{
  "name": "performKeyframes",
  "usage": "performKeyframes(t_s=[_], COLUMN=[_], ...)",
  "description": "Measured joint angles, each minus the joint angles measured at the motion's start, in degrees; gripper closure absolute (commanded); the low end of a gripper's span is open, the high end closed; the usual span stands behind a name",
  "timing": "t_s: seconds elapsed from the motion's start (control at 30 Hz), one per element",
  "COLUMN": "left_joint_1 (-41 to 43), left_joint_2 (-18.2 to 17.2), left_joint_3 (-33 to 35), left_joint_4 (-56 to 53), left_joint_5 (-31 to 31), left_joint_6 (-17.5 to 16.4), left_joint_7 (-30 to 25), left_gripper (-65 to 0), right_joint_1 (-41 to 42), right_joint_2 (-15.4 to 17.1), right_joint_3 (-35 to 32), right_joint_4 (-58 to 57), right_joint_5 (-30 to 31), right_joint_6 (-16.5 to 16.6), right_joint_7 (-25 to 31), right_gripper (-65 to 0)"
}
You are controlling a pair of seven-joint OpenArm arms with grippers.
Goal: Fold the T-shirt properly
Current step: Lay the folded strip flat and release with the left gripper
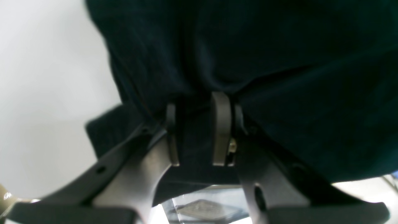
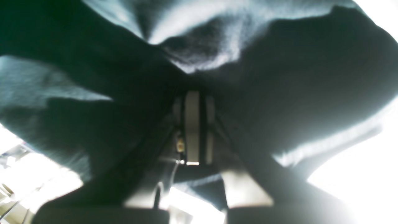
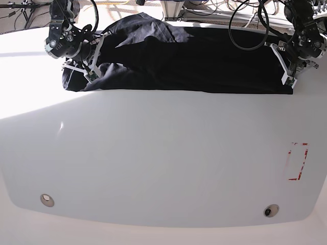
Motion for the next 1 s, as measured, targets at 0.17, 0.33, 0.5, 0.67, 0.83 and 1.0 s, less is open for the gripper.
performKeyframes(t_s=[0.17, 0.33, 0.5, 0.67, 0.83, 1.0], left_joint_1=[-5.3, -11.8, -15.1, -17.3, -16.5, -16.1], left_joint_2=[-1.9, -2.0, -2.1, -1.7, -1.4, -1.6], left_joint_3=[5.7, 7.1, 7.7, 10.3, 10.2, 9.7], left_joint_4=[-6.9, -12.2, -14.9, -14.4, -11.0, -5.2], left_joint_5=[3.6, 4.6, 4.7, 5.0, 5.7, 6.6], left_joint_6=[0.0, 0.0, -0.4, -0.2, -0.2, -0.1], left_joint_7=[0.4, -2.2, -1.9, 0.9, 5.0, 6.3], left_gripper=[-11.9, -12.1, -12.1, -12.1, -21.1, -44.4], right_joint_1=[3.1, 7.0, 9.9, 11.6, 11.5, 11.0], right_joint_2=[-0.2, 0.2, 0.6, 3.1, 4.3, 4.6], right_joint_3=[-0.3, 1.0, 3.5, 3.4, 3.6, 3.6], right_joint_4=[-5.6, -10.2, -13.4, -14.9, -14.4, -13.0], right_joint_5=[-5.2, -7.8, -7.6, -7.3, -7.0, -7.7], right_joint_6=[0.3, 0.3, 0.8, 1.0, 0.5, 0.5], right_joint_7=[8.4, 11.0, 12.2, 10.7, 9.6, 7.7], right_gripper=[-1.9, -1.7, -1.7, -1.7, -1.7, -1.7])
